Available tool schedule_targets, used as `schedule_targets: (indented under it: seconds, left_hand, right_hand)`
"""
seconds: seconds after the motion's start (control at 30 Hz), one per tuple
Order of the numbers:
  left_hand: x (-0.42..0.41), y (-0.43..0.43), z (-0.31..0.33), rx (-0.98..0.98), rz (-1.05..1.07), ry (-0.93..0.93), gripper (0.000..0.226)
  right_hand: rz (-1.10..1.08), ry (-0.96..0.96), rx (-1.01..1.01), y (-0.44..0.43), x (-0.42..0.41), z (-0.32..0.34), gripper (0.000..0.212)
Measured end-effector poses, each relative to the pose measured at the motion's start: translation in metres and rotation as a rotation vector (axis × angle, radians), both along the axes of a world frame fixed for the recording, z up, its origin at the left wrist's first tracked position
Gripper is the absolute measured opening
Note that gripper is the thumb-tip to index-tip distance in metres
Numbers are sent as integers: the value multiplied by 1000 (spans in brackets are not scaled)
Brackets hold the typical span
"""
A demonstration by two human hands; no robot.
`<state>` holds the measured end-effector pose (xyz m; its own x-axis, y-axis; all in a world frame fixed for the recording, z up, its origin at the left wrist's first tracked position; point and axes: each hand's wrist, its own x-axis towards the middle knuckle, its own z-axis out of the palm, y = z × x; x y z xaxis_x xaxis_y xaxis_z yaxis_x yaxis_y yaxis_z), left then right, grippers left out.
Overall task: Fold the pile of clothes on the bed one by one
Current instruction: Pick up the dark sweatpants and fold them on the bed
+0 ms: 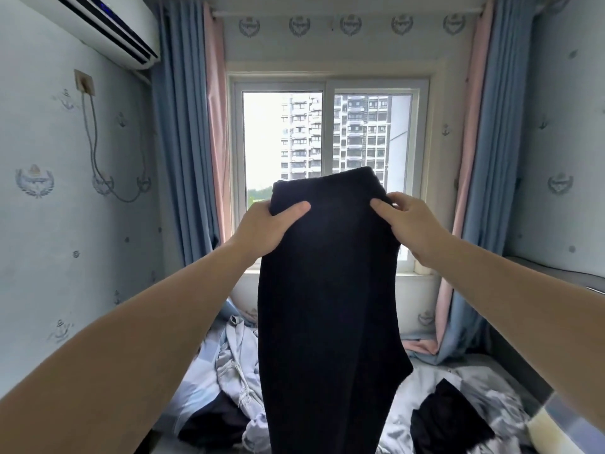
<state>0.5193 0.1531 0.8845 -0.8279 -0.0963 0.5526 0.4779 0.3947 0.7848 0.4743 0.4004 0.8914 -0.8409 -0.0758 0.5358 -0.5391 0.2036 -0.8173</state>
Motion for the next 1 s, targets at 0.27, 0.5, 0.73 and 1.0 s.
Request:
schedule_targets:
  seconds: [0.27, 0.5, 0.73, 1.0]
  left_hand:
    - [24, 27, -10, 39, -56, -28, 15]
    - [-39, 22, -64, 79, -100, -119, 9]
    - [-168, 1, -170, 70, -96, -297, 15]
    - [-362, -46, -419, 15, -7, -605, 38]
  right_hand:
    - [-46, -25, -14, 23, 36, -8, 11]
    - [-89, -104, 0, 22, -17, -49, 11]
    - [-136, -271, 59, 4, -138, -150, 17]
    - [-195, -563, 213, -42, -325, -384, 12]
